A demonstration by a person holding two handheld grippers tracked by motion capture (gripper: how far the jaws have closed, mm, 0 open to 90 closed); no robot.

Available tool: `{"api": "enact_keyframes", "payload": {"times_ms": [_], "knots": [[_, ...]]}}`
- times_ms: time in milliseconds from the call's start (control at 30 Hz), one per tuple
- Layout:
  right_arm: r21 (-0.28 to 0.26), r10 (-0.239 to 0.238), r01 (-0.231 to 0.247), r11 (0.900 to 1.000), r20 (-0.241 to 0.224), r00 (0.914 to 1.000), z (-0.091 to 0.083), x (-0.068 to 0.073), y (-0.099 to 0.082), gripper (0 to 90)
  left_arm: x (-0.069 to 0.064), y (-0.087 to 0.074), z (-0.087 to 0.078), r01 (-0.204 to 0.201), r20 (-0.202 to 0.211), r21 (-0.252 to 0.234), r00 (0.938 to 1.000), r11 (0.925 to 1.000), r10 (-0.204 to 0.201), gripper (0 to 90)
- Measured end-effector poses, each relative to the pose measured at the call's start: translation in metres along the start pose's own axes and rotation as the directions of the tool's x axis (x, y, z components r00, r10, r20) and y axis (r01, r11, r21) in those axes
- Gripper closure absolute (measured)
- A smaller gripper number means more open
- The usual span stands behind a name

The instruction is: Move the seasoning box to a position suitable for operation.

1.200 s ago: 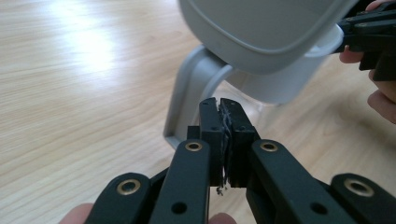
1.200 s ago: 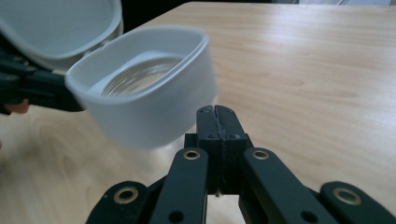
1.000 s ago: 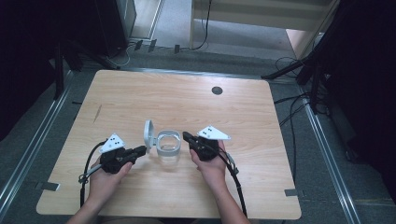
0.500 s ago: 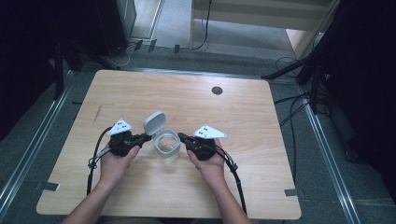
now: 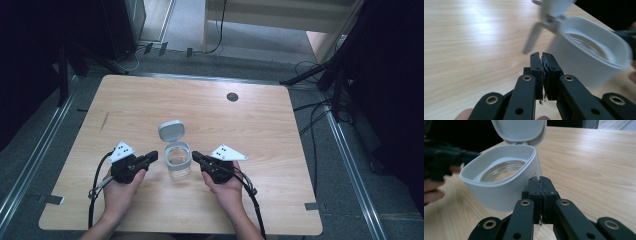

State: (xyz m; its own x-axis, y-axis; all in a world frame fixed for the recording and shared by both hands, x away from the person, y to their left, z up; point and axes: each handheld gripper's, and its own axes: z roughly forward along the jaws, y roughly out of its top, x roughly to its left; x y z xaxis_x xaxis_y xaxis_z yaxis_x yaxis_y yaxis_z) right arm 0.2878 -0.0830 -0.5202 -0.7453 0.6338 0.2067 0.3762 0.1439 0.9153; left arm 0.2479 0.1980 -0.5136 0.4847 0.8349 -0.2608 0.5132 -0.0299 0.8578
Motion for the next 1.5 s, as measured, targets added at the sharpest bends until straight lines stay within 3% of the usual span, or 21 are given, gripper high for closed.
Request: {"api": "enact_keyframes", "payload": {"times_ms": [100,133,233,600,633,667,700,733,800,833,900,933,967,1033,1100,1133,1333,1500], "knots": [[-0.002,-0.007,0.007,1.0,0.008,1.0,0.002,0.003,0.001,90.0,-0.012,0.0,0.003,-0.008,0.007,0.012,0.9999,0.9999,0.008,88.1],[-0.001,0.001,-0.001,1.0,0.007,1.0,0.002,0.005,0.001,90.0,-0.014,0.001,0.004,-0.009,-0.018,0.009,0.9998,0.9999,0.009,90.0],[0.008,0.011,-0.011,0.9999,0.024,0.9996,-0.001,0.009,0.001,90.0,-0.013,0.002,0.008,0.011,-0.012,0.006,0.9999,0.9999,-0.01,90.0],[-0.003,0.028,-0.028,0.9996,0.056,0.998,-0.013,0.018,-0.006,90.0,-0.016,0.003,0.014,-0.001,-0.006,-0.02,1.0,0.9998,0.001,89.3],[-0.001,0.007,-0.007,1.0,0.087,0.9961,-0.013,0.018,-0.006,90.0,-0.015,0.003,0.014,-0.007,-0.003,-0.024,1.0,0.9997,0.007,80.5],[-0.001,0.007,-0.007,1.0,0.087,0.9961,-0.013,0.018,-0.006,90.0,-0.013,0.002,0.013,-0.007,0.004,-0.039,1.0,0.9992,0.008,73.4],[-0.007,0.014,-0.014,0.9999,0.109,0.994,-0.015,0.016,-0.004,90.0,-0.005,-0.002,0.008,-0.012,0.0,-0.091,0.9999,0.9958,0.012,67.8],[-0.011,0.026,-0.025,0.9996,0.113,0.9932,-0.015,0.014,-0.003,90.0,-0.005,-0.002,0.008,-0.012,0.0,-0.091,0.9999,0.9958,0.012,62.9],[-0.019,0.033,-0.031,0.9993,0.125,0.9916,-0.017,0.007,0.002,90.0,0.005,-0.007,-0.002,-0.032,-0.033,-0.133,0.9991,0.9907,0.027,49.6],[-0.021,0.041,-0.038,0.999,0.131,0.9906,-0.018,0.004,0.004,90.0,0.019,-0.012,-0.013,-0.044,-0.079,-0.134,0.9963,0.99,0.034,44.1],[-0.022,0.039,-0.037,0.9991,0.139,0.9895,-0.019,-0.002,0.011,90.0,0.035,-0.019,-0.025,-0.031,-0.134,-0.103,0.9909,0.9942,0.017,30.2],[-0.021,0.039,-0.036,0.9991,0.144,0.9888,-0.019,-0.005,0.014,90.0,0.035,-0.019,-0.025,-0.031,-0.134,-0.103,0.9909,0.9942,0.017,23.0],[-0.021,0.039,-0.036,0.9991,0.144,0.9888,-0.019,-0.005,0.014,90.0,0.043,-0.023,-0.031,-0.012,-0.157,-0.092,0.9876,0.9957,-0.002,23.0],[-0.023,0.044,-0.041,0.9989,0.151,0.9875,-0.018,-0.013,0.023,90.0,0.066,-0.037,-0.053,0.022,-0.198,-0.085,0.9794,0.9961,-0.039,13.3],[-0.027,0.048,-0.044,0.9987,0.155,0.9867,-0.016,-0.018,0.028,90.0,0.072,-0.04,-0.06,0.032,-0.208,-0.086,0.9769,0.9958,-0.049,13.2],[-0.029,0.051,-0.047,0.9985,0.158,0.9861,-0.015,-0.02,0.031,90.0,0.083,-0.045,-0.071,0.049,-0.23,-0.083,0.971,0.9954,-0.066,13.3],[-0.046,0.078,-0.072,0.9963,0.15,0.9857,-0.008,-0.028,0.048,90.0,0.095,-0.054,-0.083,0.072,-0.248,-0.079,0.9645,0.9943,-0.09,13.4],[-0.039,0.061,-0.056,0.9977,0.141,0.9882,0.006,-0.027,0.067,90.0,0.087,-0.055,-0.073,0.013,-0.276,-0.04,0.9609,0.9991,-0.023,13.4]]}}
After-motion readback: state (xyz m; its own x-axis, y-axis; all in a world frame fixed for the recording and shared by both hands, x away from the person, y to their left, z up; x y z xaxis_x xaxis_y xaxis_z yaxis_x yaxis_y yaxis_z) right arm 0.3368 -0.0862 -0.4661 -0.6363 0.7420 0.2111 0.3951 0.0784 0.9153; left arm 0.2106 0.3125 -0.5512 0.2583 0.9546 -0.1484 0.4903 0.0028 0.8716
